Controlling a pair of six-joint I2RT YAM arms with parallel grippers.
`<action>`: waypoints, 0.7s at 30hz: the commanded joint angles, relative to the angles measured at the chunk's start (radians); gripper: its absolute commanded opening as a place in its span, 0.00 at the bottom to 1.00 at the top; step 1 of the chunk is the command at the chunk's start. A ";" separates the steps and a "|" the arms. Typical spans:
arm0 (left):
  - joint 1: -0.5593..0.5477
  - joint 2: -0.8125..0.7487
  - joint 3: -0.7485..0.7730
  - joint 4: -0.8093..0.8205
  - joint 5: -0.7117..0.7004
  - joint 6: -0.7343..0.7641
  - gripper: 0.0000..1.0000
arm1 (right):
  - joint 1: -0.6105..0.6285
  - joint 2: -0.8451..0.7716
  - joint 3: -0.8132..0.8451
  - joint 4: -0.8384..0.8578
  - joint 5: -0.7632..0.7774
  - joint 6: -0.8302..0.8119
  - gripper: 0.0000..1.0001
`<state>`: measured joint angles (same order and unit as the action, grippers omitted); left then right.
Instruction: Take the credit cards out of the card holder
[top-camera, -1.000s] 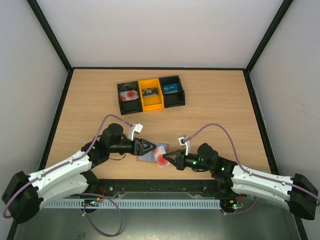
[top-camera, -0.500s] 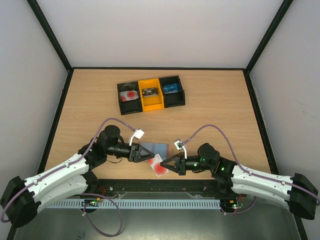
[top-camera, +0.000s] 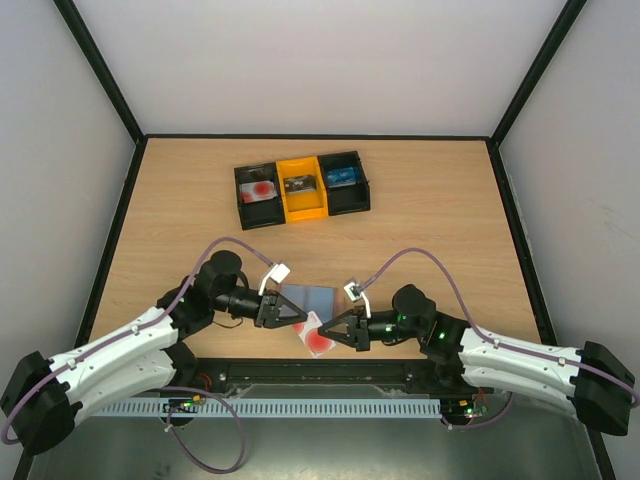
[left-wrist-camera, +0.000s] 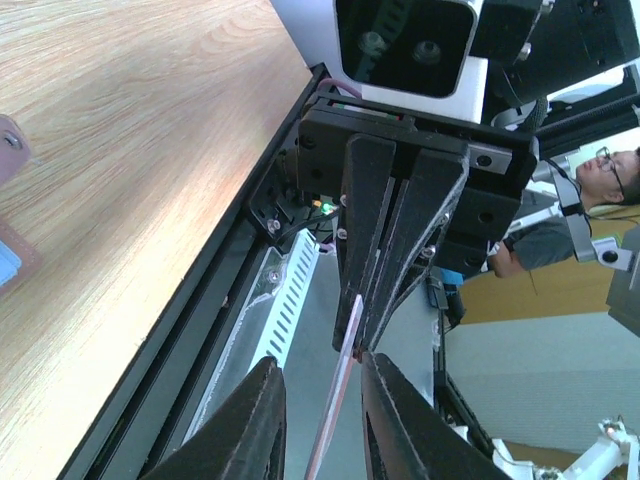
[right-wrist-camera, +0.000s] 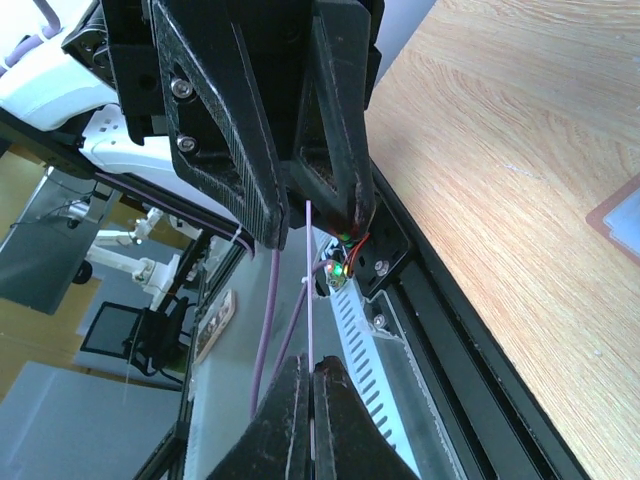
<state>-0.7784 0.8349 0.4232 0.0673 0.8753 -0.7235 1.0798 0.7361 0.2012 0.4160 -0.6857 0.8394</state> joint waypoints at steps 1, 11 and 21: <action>-0.007 0.011 0.003 -0.010 0.031 0.008 0.22 | -0.001 0.009 0.035 0.049 -0.021 0.012 0.02; -0.008 0.011 0.014 0.004 0.041 -0.007 0.03 | -0.001 -0.018 0.023 0.022 0.017 0.018 0.02; 0.002 0.010 0.028 -0.025 -0.099 -0.051 0.03 | -0.001 -0.124 0.013 -0.088 0.215 0.014 0.56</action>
<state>-0.7811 0.8497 0.4248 0.0738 0.8486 -0.7494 1.0794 0.6590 0.2050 0.3630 -0.5724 0.8543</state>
